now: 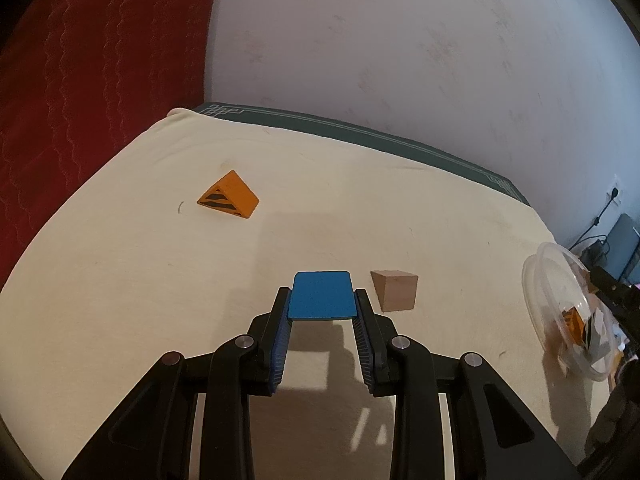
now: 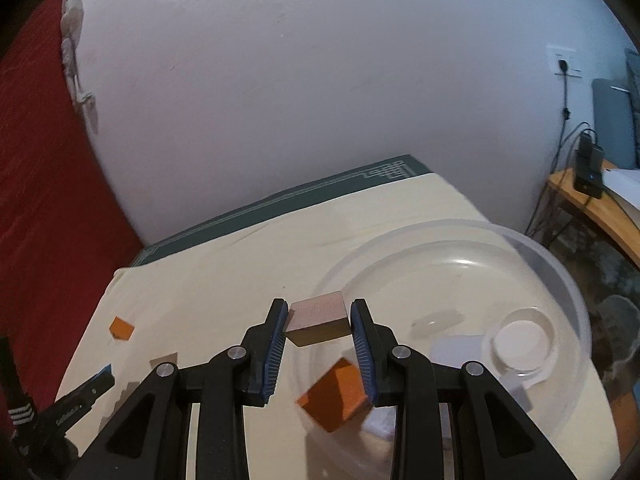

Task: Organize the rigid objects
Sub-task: 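Carry the tan block toward the bowl with the right gripper while the left holds the blue block, then open the right gripper over the bowl to drop the tan block while the left holds the blue block, then lower the blue block into the bowl and open the left gripper, then move the open left gripper back to the tan cube on the cloth, then close the left gripper on the tan cube and lift it, then move the right gripper to the orange block and grasp it while the left holds the tan cube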

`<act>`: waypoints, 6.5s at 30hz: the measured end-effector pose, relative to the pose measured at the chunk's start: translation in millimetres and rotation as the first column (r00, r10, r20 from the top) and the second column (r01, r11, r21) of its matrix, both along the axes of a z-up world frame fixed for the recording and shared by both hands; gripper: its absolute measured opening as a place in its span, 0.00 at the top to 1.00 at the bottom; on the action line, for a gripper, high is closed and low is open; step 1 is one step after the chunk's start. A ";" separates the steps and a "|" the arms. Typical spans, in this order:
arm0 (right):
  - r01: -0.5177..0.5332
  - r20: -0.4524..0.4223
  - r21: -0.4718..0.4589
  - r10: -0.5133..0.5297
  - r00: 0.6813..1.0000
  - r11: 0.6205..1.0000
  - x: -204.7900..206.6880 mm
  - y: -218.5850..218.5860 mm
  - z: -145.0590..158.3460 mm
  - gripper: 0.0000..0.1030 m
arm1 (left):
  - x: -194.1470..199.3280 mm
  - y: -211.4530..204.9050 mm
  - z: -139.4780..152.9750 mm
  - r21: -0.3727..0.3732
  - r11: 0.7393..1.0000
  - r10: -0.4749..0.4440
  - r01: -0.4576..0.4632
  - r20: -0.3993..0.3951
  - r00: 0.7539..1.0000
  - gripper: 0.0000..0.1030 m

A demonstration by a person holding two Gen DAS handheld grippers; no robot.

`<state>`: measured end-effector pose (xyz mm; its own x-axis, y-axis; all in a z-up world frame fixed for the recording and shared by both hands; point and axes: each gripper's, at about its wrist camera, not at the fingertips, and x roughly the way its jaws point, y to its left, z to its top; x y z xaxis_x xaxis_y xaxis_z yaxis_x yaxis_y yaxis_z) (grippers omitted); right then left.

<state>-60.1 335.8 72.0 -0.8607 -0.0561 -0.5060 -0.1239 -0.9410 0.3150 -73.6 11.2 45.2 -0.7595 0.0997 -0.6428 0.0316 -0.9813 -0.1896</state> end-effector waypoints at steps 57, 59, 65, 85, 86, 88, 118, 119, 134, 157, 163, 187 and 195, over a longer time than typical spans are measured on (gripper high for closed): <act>0.312 -0.030 -0.102 -0.317 0.948 0.944 24.9 61.2 -1.9 0.35 | -23.5 191.6 42.9 -0.006 0.881 -0.473 0.473 -0.027 0.880 0.70; 0.317 -0.028 -0.106 -0.322 0.946 0.942 26.2 61.7 -2.4 0.36 | -26.0 198.8 42.4 -0.002 0.873 -0.488 0.488 -0.026 0.872 0.70; 0.322 -0.024 -0.109 -0.326 0.945 0.940 26.6 62.8 -2.7 0.35 | -31.3 216.3 38.3 0.003 0.851 -0.525 0.525 -0.026 0.851 0.70; 0.313 -0.036 -0.087 -0.317 0.948 0.946 29.3 58.6 -2.7 0.35 | -39.5 196.8 26.5 0.016 0.887 -0.461 0.462 -0.036 0.887 0.37; 0.308 -0.043 -0.082 -0.312 0.949 0.948 29.9 57.3 -2.0 0.35 | -37.9 194.6 25.8 0.010 0.889 -0.457 0.457 -0.035 0.889 0.37; 0.301 -0.053 -0.068 -0.304 0.951 0.951 29.8 53.4 -0.9 0.35 | -36.3 191.1 25.5 -0.007 0.896 -0.445 0.445 -0.031 0.895 0.37; 0.212 -0.092 0.026 -0.209 0.974 0.977 24.3 19.6 -0.2 0.29 | -46.8 97.6 22.3 -0.038 0.981 -0.188 0.189 0.009 0.982 0.35; 0.209 -0.092 0.027 -0.206 0.974 0.977 24.1 19.2 -0.5 0.29 | -47.1 92.4 22.0 -0.040 0.984 -0.176 0.176 0.011 0.984 0.35; 0.155 -0.095 0.073 -0.148 0.984 0.985 21.9 2.0 -2.4 0.29 | -55.4 27.2 6.9 -0.009 1.000 -0.015 0.016 0.059 0.998 0.35; 0.075 -0.096 0.143 -0.062 0.993 0.987 19.4 -24.2 -2.9 0.28 | -68.6 64.2 -24.5 -0.080 0.991 -0.094 0.107 0.160 0.983 0.47; 0.061 -0.093 0.152 -0.047 0.995 0.987 19.4 -27.9 -3.8 0.28 | -69.0 70.6 -26.8 -0.126 0.985 -0.095 0.116 0.158 0.983 0.52; -0.144 -0.012 0.183 0.148 0.989 0.973 6.8 -63.1 -13.3 0.28 | -41.3 44.1 -0.3 -0.124 0.989 -0.069 0.080 0.090 0.994 0.67; -0.442 0.087 0.147 0.434 0.897 0.885 -27.6 -111.5 -4.5 0.28 | -18.1 -5.8 -1.7 -0.173 0.984 0.061 -0.044 0.093 0.994 0.67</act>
